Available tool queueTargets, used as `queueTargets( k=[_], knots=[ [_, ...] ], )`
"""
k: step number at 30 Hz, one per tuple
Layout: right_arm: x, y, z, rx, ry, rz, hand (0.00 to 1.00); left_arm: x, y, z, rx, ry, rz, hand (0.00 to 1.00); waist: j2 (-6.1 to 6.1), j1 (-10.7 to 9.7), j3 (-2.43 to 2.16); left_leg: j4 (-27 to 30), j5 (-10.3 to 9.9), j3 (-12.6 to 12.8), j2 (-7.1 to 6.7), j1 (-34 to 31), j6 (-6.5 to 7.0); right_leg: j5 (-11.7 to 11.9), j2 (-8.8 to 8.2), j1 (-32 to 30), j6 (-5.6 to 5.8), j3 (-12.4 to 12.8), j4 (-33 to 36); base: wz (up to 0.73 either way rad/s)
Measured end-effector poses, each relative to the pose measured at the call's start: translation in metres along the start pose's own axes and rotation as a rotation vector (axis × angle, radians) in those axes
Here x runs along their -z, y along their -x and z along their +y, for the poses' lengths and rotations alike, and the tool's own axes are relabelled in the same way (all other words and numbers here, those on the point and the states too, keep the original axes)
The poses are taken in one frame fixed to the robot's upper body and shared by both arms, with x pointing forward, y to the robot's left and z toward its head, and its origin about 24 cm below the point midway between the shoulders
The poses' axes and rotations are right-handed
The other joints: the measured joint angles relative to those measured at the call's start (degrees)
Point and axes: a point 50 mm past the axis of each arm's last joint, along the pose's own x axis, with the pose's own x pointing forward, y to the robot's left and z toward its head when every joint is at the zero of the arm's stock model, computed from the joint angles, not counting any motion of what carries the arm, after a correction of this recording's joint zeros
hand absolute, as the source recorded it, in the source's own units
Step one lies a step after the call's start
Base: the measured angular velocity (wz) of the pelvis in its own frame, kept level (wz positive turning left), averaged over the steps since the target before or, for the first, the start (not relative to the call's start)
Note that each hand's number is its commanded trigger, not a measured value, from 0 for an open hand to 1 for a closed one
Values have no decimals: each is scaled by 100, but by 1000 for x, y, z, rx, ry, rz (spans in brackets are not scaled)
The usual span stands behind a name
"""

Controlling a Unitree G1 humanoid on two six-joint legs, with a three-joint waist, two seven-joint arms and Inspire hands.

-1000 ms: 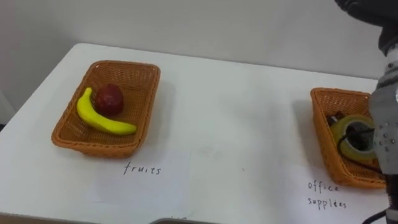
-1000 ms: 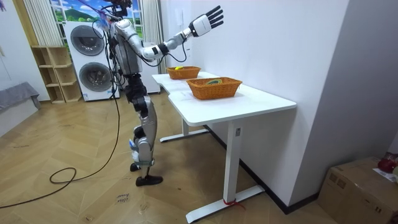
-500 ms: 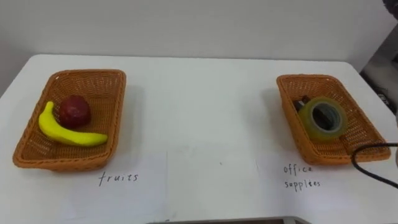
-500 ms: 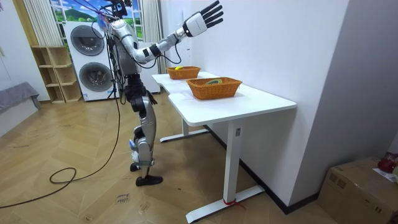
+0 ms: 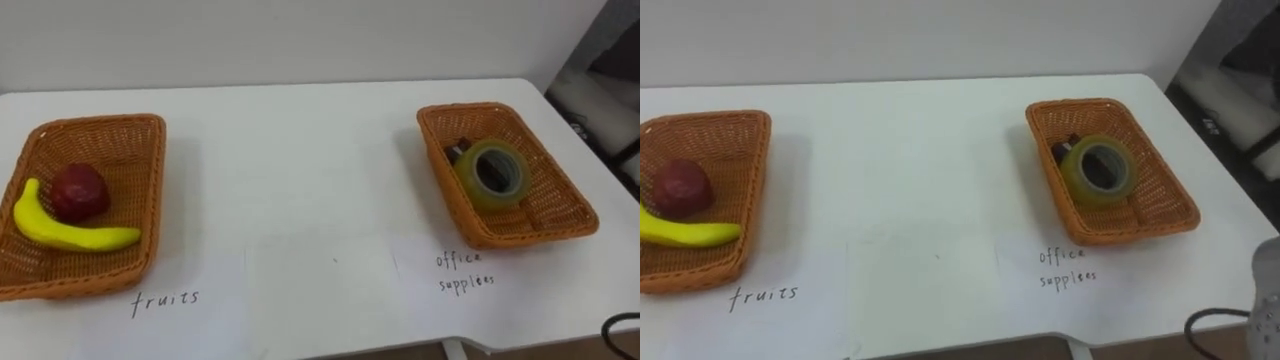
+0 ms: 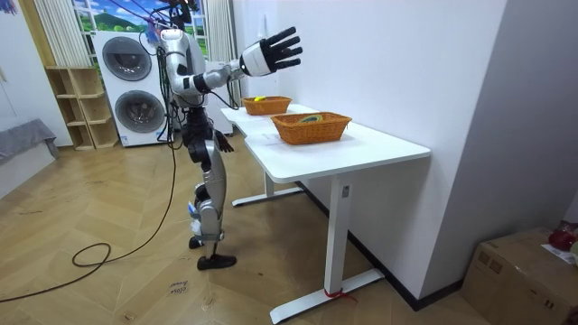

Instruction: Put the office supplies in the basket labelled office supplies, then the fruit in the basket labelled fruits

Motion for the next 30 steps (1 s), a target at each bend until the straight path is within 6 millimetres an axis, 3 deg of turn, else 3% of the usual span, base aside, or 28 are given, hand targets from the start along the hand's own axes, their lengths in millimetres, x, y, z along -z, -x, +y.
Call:
queueTargets(
  k=[13,16,27,30],
  knots=[
    [4,9,-57,300,60,24,0,-3,-3,11,-32,20,-21,0,-72,-180,23,-11,-14,113,8,55,-16,-3,26,34,-5,29,-48,-2],
    [13,12,-70,390,45,69,0,-4,-4,11,-33,34,-18,0,-35,-195,33,-24,-47,139,16,92,-29,1,70,69,-10,136,-106,-11],
    [60,46,-128,786,24,293,0,-12,-5,16,-66,48,-42,0,81,-316,52,-31,-72,140,21,44,-27,-2,78,8,-7,133,-93,-1],
    [73,55,-139,845,32,360,0,-11,-4,15,-66,47,-41,0,110,-370,35,-30,-73,140,22,37,-28,-7,78,0,-8,130,-80,0]
  ],
)
